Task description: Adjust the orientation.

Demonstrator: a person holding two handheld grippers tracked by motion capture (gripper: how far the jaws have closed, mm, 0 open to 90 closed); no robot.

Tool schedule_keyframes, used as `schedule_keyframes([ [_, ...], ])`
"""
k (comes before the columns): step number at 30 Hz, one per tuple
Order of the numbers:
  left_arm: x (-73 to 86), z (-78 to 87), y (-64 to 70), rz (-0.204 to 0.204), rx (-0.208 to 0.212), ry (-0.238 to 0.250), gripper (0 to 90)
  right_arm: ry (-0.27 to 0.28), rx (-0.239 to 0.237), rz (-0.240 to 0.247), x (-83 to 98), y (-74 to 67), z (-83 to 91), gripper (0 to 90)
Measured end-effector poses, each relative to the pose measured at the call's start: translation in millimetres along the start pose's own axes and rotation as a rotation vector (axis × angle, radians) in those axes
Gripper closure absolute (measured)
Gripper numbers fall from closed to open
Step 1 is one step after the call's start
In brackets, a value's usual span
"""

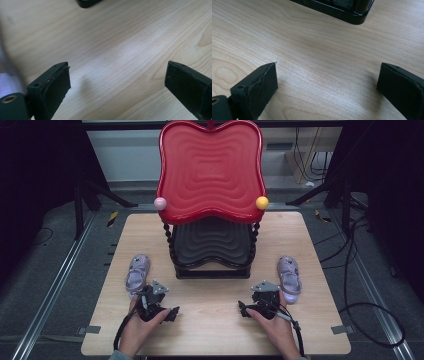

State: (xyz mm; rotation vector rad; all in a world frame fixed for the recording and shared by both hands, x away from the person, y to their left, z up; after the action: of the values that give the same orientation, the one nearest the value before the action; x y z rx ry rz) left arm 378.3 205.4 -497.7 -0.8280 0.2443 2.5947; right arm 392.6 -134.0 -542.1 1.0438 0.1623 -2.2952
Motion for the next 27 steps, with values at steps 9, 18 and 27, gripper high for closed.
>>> schedule_keyframes([
  [9, -20.1, 33.4, -38.0, 0.028, -0.066, -0.029, 7.4, -0.001, -0.001, -0.002, 0.1, -0.2, 0.2, 3.4],
  [18, -32.2, 53.8, -68.8, 0.083, -0.093, -0.029, 11.5, 0.0, -0.001, 0.001, 0.3, -0.1, 0.4, 3.4],
  [27, -44.3, 63.8, -100.5, 0.112, -0.136, -0.078, 22.5, 0.0, -0.001, 0.001, 0.3, 0.0, 0.4, 3.4],
])
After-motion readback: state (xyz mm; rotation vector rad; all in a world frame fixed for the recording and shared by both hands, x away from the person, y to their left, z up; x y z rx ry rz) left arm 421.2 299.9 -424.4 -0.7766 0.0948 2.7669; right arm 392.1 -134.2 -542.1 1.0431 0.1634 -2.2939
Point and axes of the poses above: each handheld gripper's, and its own axes: z roughly backward along the jaws, x roughly out of its underside, y roughly to its right, the point moved 4 cm from there along -z, roughly forward along the jaws, and after that the axes turned 10 degrees about z, right-handed, at the moved point
